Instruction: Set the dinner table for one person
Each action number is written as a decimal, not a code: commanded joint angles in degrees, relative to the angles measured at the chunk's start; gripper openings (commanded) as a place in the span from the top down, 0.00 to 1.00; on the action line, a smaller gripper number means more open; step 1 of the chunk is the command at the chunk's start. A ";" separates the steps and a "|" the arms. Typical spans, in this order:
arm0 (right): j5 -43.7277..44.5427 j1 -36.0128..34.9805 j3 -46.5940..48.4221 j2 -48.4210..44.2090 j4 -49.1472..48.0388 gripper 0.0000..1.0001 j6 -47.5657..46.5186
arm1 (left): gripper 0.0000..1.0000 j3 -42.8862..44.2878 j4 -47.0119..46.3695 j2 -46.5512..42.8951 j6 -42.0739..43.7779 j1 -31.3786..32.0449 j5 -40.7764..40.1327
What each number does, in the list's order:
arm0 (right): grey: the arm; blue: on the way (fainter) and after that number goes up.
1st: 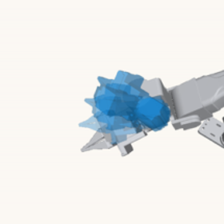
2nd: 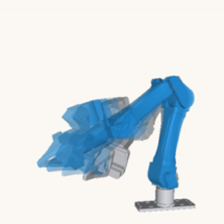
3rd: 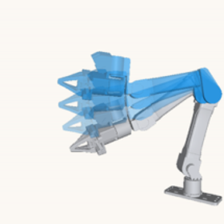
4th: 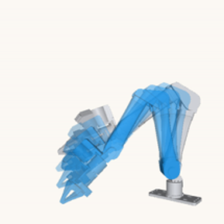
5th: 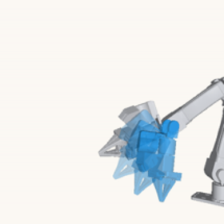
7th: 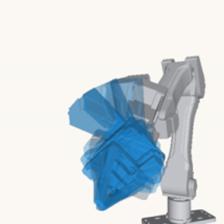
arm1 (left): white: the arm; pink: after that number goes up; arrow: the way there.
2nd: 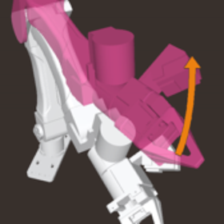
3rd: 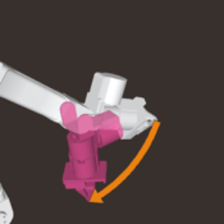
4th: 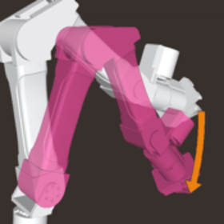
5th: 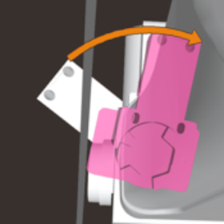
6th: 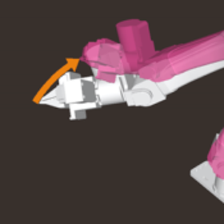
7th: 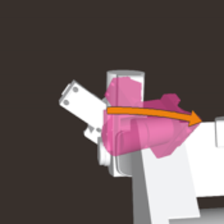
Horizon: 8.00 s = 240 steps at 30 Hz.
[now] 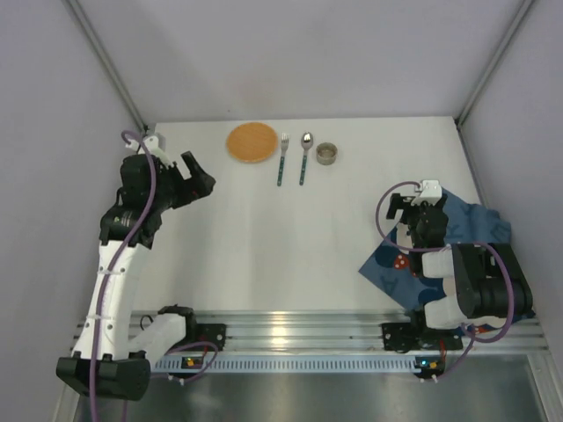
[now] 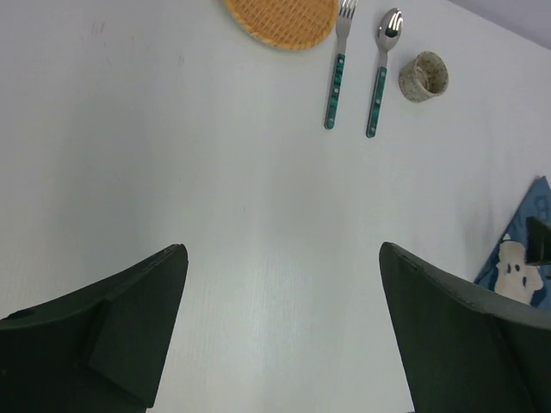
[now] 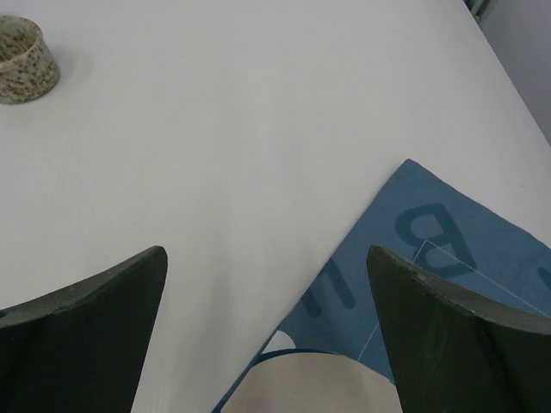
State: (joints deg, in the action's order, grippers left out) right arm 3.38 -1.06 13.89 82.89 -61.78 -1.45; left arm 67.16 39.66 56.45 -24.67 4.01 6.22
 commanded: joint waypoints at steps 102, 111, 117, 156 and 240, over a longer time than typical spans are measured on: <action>-34.40 -48.59 102.02 50.42 102.47 1.00 66.93 | 0.03 -14.25 21.07 -17.86 -9.52 0.12 0.29; -40.44 -51.06 111.96 59.04 96.51 0.87 68.42 | 0.03 -15.03 21.60 -18.65 -9.44 0.12 0.81; -43.01 -49.57 111.62 55.72 92.54 0.19 63.96 | 0.03 -14.77 19.76 -16.99 -8.73 0.21 2.31; -17.34 -17.93 66.98 10.37 116.45 0.15 23.08 | 0.16 66.08 2.36 82.14 8.31 20.69 -19.50; 3.56 -26.36 125.41 58.60 108.63 0.23 40.39 | 0.32 -22.68 -2.75 21.34 -8.82 24.12 -17.64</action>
State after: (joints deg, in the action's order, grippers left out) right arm 0.23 -28.40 133.86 139.96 48.97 38.35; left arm 44.34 37.12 78.17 -31.99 28.18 -12.01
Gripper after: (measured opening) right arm 0.781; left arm 0.678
